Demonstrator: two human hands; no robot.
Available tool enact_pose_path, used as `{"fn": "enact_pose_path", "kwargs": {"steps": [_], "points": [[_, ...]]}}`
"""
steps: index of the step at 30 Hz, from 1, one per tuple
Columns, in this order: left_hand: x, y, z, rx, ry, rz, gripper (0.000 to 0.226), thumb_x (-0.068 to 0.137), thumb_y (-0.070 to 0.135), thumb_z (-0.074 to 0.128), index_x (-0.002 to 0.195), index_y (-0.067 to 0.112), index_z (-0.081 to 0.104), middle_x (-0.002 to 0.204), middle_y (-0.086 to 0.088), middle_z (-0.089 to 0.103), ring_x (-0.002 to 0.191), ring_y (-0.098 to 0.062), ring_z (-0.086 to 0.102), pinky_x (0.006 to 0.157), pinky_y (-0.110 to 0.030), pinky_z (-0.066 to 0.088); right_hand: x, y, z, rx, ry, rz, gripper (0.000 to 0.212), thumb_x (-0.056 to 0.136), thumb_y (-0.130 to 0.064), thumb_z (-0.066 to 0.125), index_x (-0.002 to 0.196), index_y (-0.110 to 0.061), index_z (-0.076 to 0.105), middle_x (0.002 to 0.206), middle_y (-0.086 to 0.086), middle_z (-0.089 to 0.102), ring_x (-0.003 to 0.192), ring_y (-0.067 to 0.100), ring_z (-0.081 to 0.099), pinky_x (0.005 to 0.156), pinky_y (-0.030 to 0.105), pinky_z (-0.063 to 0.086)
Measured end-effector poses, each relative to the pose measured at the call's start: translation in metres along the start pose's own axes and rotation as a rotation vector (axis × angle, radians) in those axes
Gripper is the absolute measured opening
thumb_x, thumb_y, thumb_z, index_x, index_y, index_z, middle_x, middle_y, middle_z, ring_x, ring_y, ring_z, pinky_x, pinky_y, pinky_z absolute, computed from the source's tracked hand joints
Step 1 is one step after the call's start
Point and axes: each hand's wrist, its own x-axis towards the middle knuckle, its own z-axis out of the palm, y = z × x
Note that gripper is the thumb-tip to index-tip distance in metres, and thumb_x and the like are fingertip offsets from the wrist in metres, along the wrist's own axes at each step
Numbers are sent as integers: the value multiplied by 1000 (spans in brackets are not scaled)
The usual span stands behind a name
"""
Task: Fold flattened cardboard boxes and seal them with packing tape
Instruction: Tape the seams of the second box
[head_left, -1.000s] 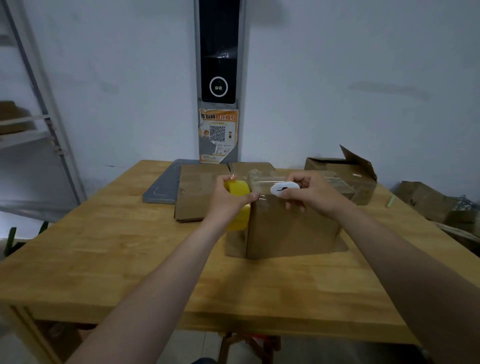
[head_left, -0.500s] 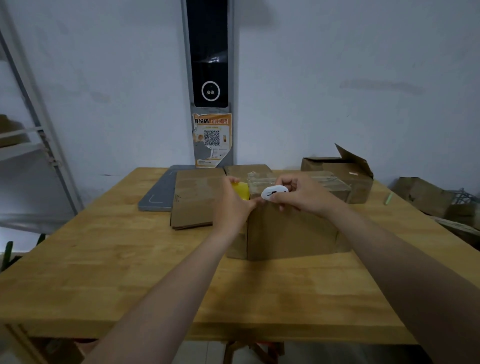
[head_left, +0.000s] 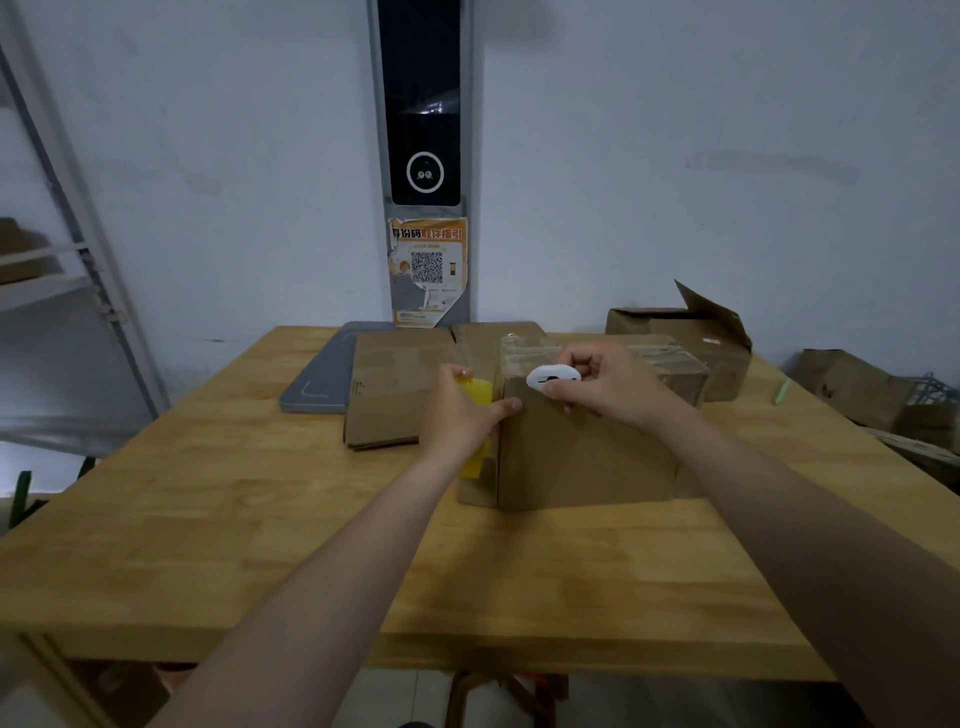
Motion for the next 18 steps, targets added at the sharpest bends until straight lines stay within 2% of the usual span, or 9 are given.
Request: {"fn": "enact_pose_path", "kwargs": {"steps": [2,3,5,6,9,11,12,15,18], "points": [[-1,0,-4,-60,-12,-10,70,73,43,90,122,29,42,94,1,74,73,-14,74,86,-45,59,0,1,1,5,15,-25,14,90,-19,77,85,-8,69,70,14,68,56,15,56,53,27,43],[-2,3,-7,-82,-13,-6,70,73,44,90,123,29,43,103,3,70,84,-15,73,90,-43,56,-2,0,-1,-37,24,-56,14,89,-20,77,84,-9,69,72,14,67,58,15,55,57,28,42],[-4,12,-15,-95,-10,2,69,77,46,86,128,28,43,118,8,53,106,-15,57,93,-36,48,-7,-3,-7,-193,45,-125,13,89,-23,77,84,-14,70,74,10,65,64,14,53,59,25,37],[-6,17,-18,-104,-3,7,66,80,46,84,130,27,43,119,8,48,109,-15,49,90,-34,43,-9,-3,-12,-270,75,-151,12,89,-24,77,85,-14,71,75,6,65,68,14,54,61,25,37],[-9,29,-25,-150,31,41,55,87,41,78,127,27,44,120,8,45,108,-15,45,86,-32,39,-9,4,-36,-433,343,-213,13,88,-23,75,85,-12,69,82,-1,65,78,17,55,70,29,40],[-11,35,-25,-154,51,78,49,90,37,76,128,26,45,121,9,46,109,-14,44,88,-32,37,-7,15,-54,-497,488,-85,16,87,-26,72,81,-12,68,86,2,64,82,19,57,70,35,45],[-13,39,-25,-150,54,100,48,92,35,74,129,25,46,122,9,46,110,-13,45,89,-31,38,-7,22,-61,-513,496,30,18,87,-28,70,77,-13,67,85,2,64,80,20,58,65,37,46],[-19,46,-21,-154,29,110,48,88,40,74,126,31,47,123,13,48,115,-18,58,96,-40,48,-19,37,-67,-471,342,337,17,90,-37,68,80,-24,68,79,-4,66,76,17,61,55,31,38],[-27,46,-20,-144,15,109,47,83,46,74,119,38,45,115,22,46,106,-26,69,97,-49,51,-36,40,-63,-440,328,346,11,89,-37,69,83,-28,70,81,-4,69,77,16,63,57,29,38]]}}
